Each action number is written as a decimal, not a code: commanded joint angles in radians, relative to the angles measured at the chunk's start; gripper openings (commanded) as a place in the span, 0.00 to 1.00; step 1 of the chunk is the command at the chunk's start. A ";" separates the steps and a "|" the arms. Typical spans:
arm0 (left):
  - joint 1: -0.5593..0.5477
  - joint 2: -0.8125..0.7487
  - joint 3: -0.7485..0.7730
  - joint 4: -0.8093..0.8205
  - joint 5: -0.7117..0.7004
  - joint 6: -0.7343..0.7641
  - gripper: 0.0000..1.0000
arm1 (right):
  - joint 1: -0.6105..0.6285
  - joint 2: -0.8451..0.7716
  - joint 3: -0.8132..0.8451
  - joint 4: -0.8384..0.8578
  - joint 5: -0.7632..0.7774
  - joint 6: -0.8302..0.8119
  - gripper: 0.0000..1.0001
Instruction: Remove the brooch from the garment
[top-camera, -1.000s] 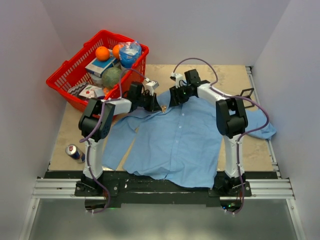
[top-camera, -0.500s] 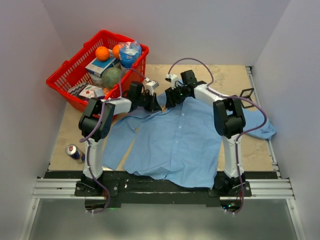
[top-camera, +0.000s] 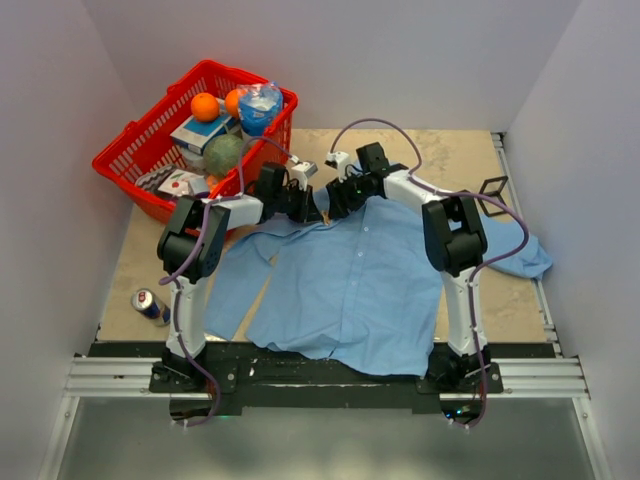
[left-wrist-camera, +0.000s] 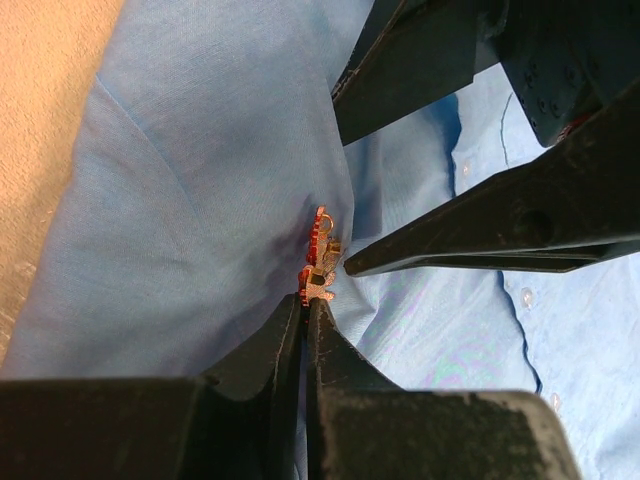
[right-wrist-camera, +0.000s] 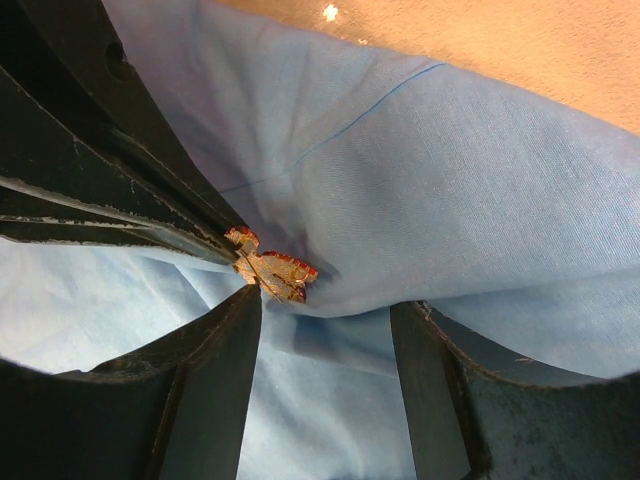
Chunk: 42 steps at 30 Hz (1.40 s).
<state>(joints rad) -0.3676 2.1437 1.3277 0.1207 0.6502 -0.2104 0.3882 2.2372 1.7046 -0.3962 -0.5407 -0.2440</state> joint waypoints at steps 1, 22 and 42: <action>0.021 0.041 0.007 -0.079 -0.034 -0.017 0.00 | 0.011 0.009 0.032 0.037 0.016 -0.023 0.57; 0.021 0.042 0.008 -0.067 -0.003 -0.018 0.00 | 0.021 0.064 0.084 0.022 0.093 0.026 0.55; 0.021 0.062 0.031 -0.076 -0.014 -0.026 0.00 | 0.041 0.087 0.122 -0.099 0.081 -0.060 0.55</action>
<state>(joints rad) -0.3576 2.1635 1.3514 0.1051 0.6682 -0.2237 0.4126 2.2997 1.8099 -0.4755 -0.4881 -0.2653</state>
